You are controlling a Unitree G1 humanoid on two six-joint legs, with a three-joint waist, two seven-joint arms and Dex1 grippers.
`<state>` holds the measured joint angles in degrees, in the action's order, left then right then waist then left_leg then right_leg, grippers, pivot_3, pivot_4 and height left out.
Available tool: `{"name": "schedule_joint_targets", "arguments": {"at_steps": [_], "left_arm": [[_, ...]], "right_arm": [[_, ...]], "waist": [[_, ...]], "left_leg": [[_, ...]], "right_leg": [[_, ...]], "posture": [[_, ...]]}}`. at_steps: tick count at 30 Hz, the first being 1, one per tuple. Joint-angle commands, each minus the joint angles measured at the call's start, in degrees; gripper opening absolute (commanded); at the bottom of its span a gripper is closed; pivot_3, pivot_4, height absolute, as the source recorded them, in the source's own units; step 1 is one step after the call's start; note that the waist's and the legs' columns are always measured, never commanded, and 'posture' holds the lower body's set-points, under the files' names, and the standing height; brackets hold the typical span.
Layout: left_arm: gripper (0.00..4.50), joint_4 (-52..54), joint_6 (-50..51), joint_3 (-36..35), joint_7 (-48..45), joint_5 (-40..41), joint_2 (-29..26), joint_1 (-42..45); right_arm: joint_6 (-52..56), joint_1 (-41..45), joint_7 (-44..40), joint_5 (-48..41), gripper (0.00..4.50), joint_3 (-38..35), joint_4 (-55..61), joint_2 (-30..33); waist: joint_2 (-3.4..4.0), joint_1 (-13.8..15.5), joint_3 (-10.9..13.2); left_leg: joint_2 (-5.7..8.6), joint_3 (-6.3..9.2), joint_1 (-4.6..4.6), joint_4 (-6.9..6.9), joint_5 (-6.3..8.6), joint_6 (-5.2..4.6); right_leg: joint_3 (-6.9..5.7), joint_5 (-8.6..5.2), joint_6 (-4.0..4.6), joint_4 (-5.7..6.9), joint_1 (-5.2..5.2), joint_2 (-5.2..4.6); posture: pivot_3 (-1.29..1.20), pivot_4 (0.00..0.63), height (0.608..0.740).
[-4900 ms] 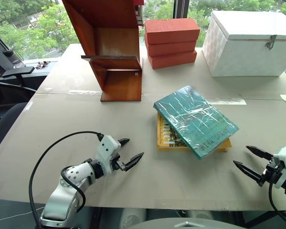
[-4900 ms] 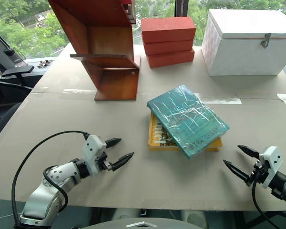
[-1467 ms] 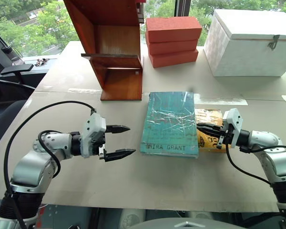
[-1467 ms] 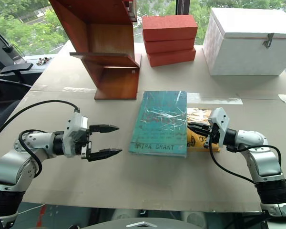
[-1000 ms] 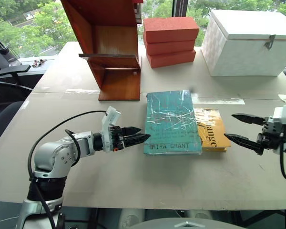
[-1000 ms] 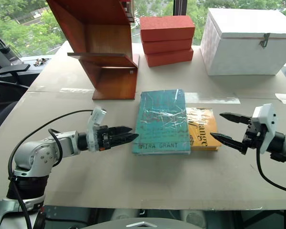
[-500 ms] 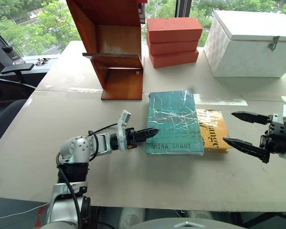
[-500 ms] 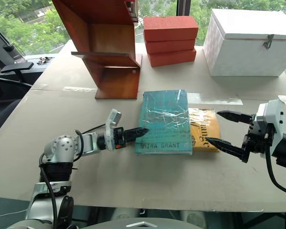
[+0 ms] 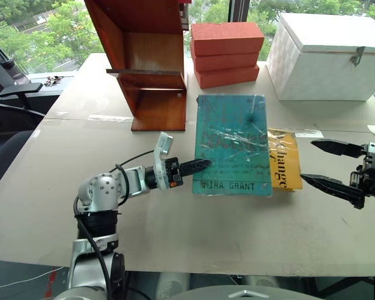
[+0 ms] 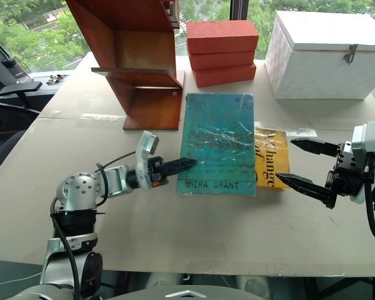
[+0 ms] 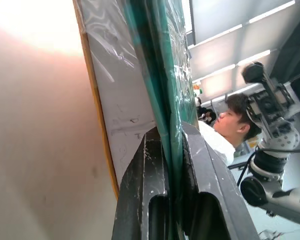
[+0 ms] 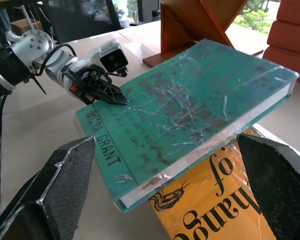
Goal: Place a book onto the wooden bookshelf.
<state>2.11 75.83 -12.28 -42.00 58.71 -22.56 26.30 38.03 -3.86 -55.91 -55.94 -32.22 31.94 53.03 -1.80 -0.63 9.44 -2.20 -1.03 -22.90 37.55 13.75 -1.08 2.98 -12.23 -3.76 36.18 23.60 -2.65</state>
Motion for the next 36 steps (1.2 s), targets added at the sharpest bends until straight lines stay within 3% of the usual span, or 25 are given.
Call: {"name": "schedule_joint_targets", "arguments": {"at_steps": [1,5,11,15,19,26,28,29,32,36], "left_arm": [[0.04,11.72,-10.15,5.78,-3.28,-5.57,-4.13,6.54],[0.04,14.47,-18.12,9.7,-1.2,-12.61,-5.11,14.58],[0.04,16.0,-10.65,6.56,1.87,-5.72,-5.09,13.77],[0.04,11.25,-4.26,-1.61,11.1,5.11,1.38,9.94],[0.04,10.56,-2.19,-5.09,16.99,10.48,4.17,7.11],[0.04,13.25,-1.91,-4.15,19.95,13.94,2.02,6.74],[0.04,15.15,-2.55,-2.1,18.93,11.64,-0.48,6.84],[0.04,18.46,-6.67,2.36,15.68,5.29,-4.56,7.46],[0.04,22.56,-14.91,9.27,11.14,-4.48,-9.27,12.36],[0.04,21.1,-17.89,12.24,9.93,-8.22,-9.03,15.62]], "right_arm": [[0.82,5.1,-0.44,-3.55,4.5,-2.12,-3.88,2.01],[1.99,8.72,-0.86,-5.59,4.5,-2.79,-7.69,3.14],[1.33,9.8,-2.21,-4.25,4.5,-2.35,-9.81,3.35],[0.62,9.2,-2.63,-3.24,4.5,-1.48,-9.34,2.6],[0.71,9.16,-2.56,-3.05,4.5,-1.59,-9.05,2.18],[0.73,9.42,-2.66,-2.83,4.5,-1.1,-9.2,1.65],[0.72,9.66,-2.59,-2.79,4.5,-0.87,-9.24,1.51],[0.68,9.85,-2.58,-2.79,4.5,-0.79,-9.42,1.43],[0.47,10.33,-2.52,-2.65,4.5,-0.42,-9.9,1.03],[0.32,11.02,-2.16,-2.58,4.5,0.17,-10.04,0.14]], "waist": [[-0.08,0.04,0.1],[-0.09,0.46,0.1],[-0.04,-0.22,0.08],[-0.03,-0.09,0.1],[-0.05,-0.01,0.11],[-0.05,0.01,0.11],[-0.05,-0.01,0.11],[-0.04,-0.05,0.11],[-0.05,0.2,0.12],[-0.04,0.61,0.11]], "left_leg": [[0.0,0.0,-0.01,0.0,0.0,0.0],[0.03,-0.02,-0.05,-0.01,0.0,0.0],[0.04,-0.02,-0.09,-0.14,0.01,-0.01],[0.01,0.07,-0.08,-0.21,0.01,-0.01],[0.02,0.07,-0.14,-0.1,0.01,-0.01],[0.05,0.05,-0.1,-0.05,0.0,0.0],[0.05,0.05,-0.09,-0.05,0.0,0.0],[0.05,0.06,-0.1,-0.06,0.0,0.0],[0.05,0.04,-0.09,-0.1,0.0,0.0],[0.09,0.0,-0.12,-0.07,0.0,0.0]], "right_leg": [[0.0,0.0,0.0,0.0,0.0,0.0],[0.04,0.01,0.0,-0.18,-0.06,0.0],[0.08,0.11,-0.27,-0.27,-0.03,0.0],[0.01,0.1,-0.3,-0.24,0.01,0.04],[0.02,0.12,-0.31,-0.24,0.0,0.03],[0.04,0.12,-0.28,-0.19,-0.02,0.02],[0.04,0.12,-0.28,-0.19,-0.02,0.02],[0.03,0.12,-0.28,-0.19,-0.02,0.02],[0.04,0.07,-0.18,-0.2,-0.01,0.03],[0.09,0.0,-0.05,-0.25,-0.03,0.02]], "posture": [[0.0,0.15,0.74],[0.0,0.15,0.74],[0.0,0.15,0.74],[0.0,0.15,0.74],[0.0,0.15,0.74],[0.0,0.15,0.74],[0.0,0.15,0.74],[0.0,0.15,0.74],[0.0,0.15,0.74],[0.0,0.15,0.74]]}}
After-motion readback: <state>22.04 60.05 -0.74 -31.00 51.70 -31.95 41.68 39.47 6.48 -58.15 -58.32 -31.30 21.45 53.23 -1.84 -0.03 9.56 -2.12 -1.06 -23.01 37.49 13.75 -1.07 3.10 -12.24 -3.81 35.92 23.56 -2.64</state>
